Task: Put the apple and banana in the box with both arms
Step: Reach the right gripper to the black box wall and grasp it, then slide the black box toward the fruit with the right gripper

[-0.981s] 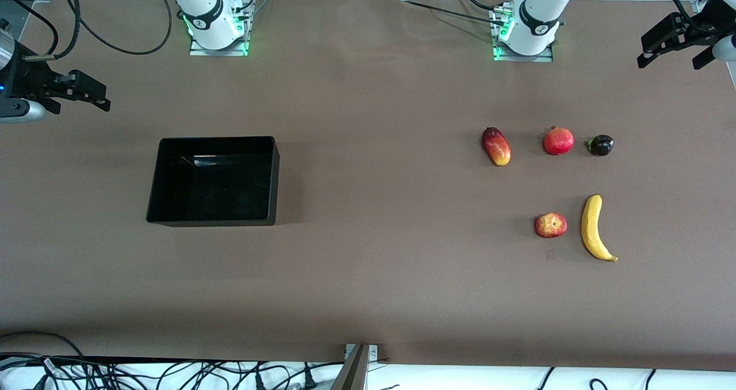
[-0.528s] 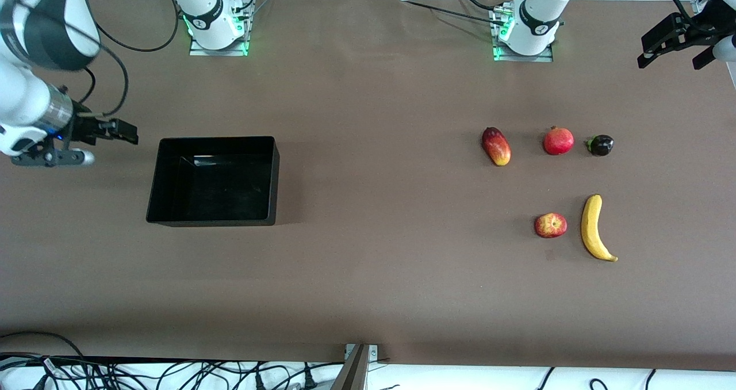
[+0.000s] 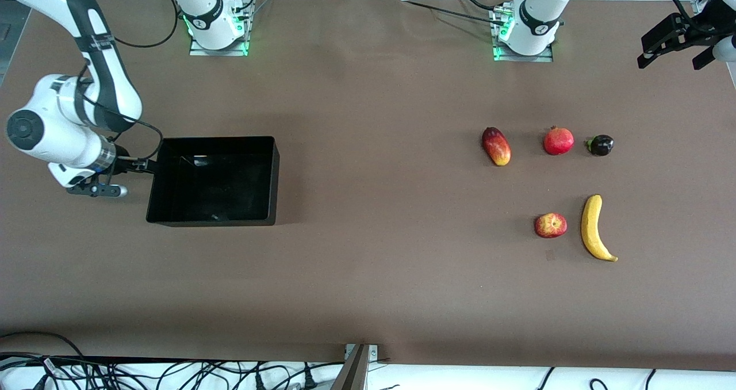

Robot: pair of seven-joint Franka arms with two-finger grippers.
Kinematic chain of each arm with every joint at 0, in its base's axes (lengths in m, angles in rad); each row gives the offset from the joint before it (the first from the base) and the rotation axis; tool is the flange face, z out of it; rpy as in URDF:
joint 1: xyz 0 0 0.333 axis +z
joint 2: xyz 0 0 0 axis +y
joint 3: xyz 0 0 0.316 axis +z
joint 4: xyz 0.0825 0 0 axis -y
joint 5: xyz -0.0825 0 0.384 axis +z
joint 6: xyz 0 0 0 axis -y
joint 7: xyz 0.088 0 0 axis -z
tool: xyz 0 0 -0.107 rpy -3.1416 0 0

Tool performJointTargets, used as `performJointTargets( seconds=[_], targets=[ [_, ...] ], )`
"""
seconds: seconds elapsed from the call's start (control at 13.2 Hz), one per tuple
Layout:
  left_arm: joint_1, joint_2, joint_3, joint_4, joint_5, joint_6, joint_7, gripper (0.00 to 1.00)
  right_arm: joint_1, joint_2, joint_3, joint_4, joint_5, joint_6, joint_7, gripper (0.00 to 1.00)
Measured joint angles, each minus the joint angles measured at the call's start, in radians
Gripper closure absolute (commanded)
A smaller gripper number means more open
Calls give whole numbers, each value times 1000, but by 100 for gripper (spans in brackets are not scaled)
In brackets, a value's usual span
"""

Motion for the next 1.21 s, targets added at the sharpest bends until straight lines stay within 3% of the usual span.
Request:
performJointTargets(
  seconds=[0.08,0.15,0.3,0.68,0.98,1.21],
  targets=[
    [0,0,0,0,0,0,0,0,0,5,0,-25,0,26,0,19],
    [0,0,0,0,0,0,0,0,0,6,0,-37,0,34,0,39],
    [0,0,0,0,0,0,0,0,0,6,0,-40,2,35,0,100],
    [0,0,0,0,0,0,0,0,1,2,14,-34,7,6,2,100],
    [0,0,0,0,0,0,0,0,9,-12,128,93,60,-148,16,100],
    [-1,0,0,0,0,0,0,0,97,-12,181,194,103,-202,105,100]
  ],
)
